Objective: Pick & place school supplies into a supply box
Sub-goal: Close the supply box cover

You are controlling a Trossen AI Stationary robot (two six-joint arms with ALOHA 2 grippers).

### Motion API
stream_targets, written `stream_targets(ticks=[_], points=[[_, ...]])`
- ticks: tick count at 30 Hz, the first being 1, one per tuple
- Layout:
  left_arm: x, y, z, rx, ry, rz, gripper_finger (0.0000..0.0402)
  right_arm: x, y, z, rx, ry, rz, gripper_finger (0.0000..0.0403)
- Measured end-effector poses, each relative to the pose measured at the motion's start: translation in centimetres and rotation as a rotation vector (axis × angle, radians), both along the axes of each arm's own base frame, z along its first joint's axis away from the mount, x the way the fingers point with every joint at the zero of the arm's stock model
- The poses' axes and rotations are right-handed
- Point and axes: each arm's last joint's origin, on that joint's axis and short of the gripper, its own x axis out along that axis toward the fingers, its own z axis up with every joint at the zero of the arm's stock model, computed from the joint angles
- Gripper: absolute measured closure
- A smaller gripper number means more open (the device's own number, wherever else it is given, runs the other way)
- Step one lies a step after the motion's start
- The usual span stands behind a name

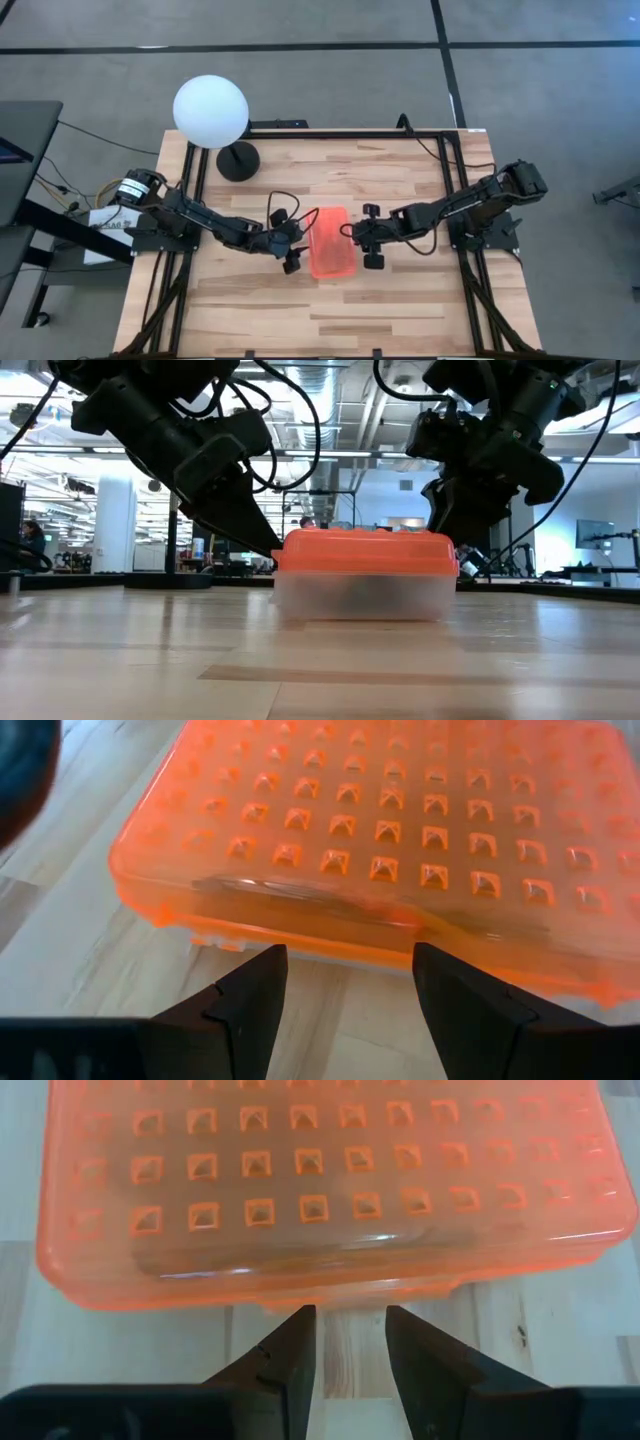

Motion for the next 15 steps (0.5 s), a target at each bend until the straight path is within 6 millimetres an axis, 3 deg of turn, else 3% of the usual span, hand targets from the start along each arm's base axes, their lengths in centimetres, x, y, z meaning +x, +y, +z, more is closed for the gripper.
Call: stream_targets(ticks=[15], points=[[0.2, 0.89, -0.01, 0.014, 0.007, 0.007, 0.0187, 0.15, -0.44, -0.87, -0.029, 0.002, 0.031, 0.0287]])
